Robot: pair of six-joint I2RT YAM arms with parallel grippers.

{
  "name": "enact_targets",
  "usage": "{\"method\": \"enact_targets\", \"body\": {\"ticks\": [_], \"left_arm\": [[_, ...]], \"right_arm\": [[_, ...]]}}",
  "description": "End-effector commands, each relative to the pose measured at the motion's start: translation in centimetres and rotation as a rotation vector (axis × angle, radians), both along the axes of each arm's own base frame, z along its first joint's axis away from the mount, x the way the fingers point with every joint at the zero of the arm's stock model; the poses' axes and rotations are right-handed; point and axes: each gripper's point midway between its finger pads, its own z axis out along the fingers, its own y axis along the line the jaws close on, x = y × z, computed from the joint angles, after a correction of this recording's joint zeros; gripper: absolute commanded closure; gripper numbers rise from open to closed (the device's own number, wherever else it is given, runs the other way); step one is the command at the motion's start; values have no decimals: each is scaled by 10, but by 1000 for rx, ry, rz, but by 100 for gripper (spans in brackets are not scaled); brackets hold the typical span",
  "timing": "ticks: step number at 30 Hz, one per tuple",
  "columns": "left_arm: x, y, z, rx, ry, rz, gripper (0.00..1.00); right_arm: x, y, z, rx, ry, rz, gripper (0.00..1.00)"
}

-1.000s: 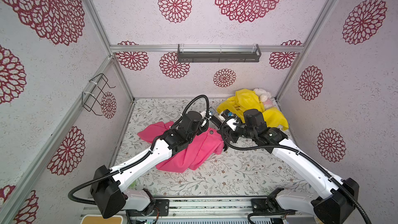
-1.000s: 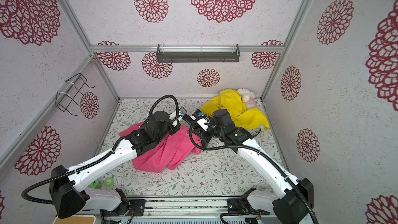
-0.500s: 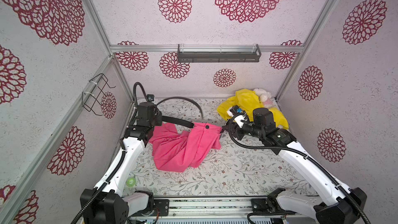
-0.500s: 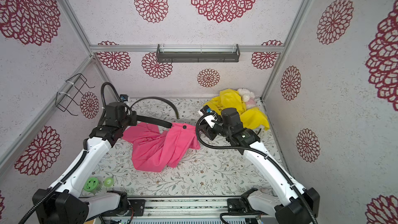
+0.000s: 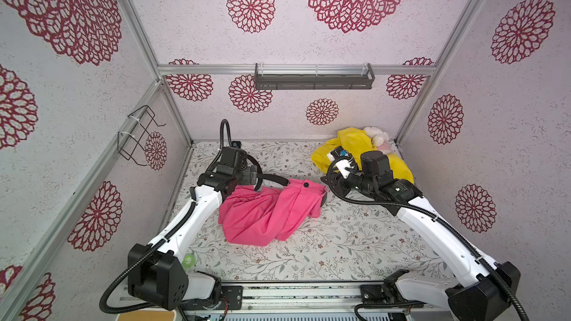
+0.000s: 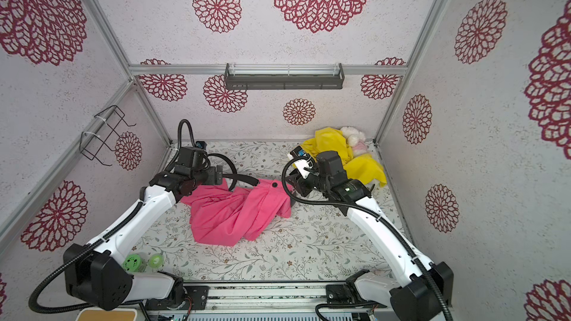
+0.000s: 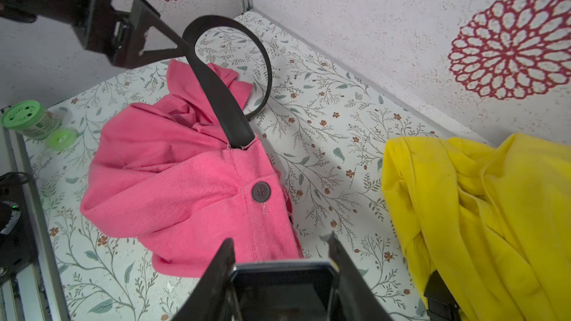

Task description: Remove the belt from the trousers

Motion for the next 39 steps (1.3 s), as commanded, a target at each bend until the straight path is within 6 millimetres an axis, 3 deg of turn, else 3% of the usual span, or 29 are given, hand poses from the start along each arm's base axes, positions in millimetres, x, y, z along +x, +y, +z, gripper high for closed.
{"method": "enact_targets", "body": {"ticks": [1, 4, 6, 8, 11, 12, 14, 17, 22, 25, 27, 30, 34, 37, 39], "left_arm": [[-25, -37, 45, -108, -109, -104, 3], [-43, -92, 43, -196, -140, -258, 3], [-47, -126, 29, -232, -133, -329, 3], [-44, -157, 12, -255, -122, -382, 3], [-37, -204, 2, -316, -144, -462, 0], [-35, -216, 0, -320, -148, -484, 1], [-29, -240, -22, -297, -103, -522, 8], [-24, -261, -67, -273, -19, -548, 13], [-28, -270, -149, -254, 138, -545, 15], [-29, -265, -168, -234, 171, -519, 14], [-29, -262, -149, -261, 119, -512, 9], [-32, -258, -92, -333, -33, -525, 0], [-42, -257, -20, -377, -228, -573, 3], [-46, -268, 16, -410, -312, -620, 3], [-47, -277, 29, -440, -343, -650, 3]], "right_arm": [[17, -8, 58, 80, -119, -86, 100], [21, -3, 70, 122, -114, -90, 100], [22, 0, 77, 153, -114, -85, 100], [21, 3, 88, 181, -126, -81, 100], [19, 6, 96, 192, -130, -80, 100], [19, 6, 99, 193, -133, -81, 100], [18, 6, 107, 195, -140, -82, 100], [17, 5, 125, 211, -159, -86, 100], [18, 3, 158, 246, -208, -100, 100], [18, 4, 169, 262, -226, -101, 100], [21, 3, 168, 254, -221, -108, 100], [24, 5, 159, 236, -196, -114, 100], [22, 11, 147, 227, -169, -111, 100], [18, 19, 139, 224, -148, -101, 100], [16, 23, 134, 226, -139, -96, 100]]}}
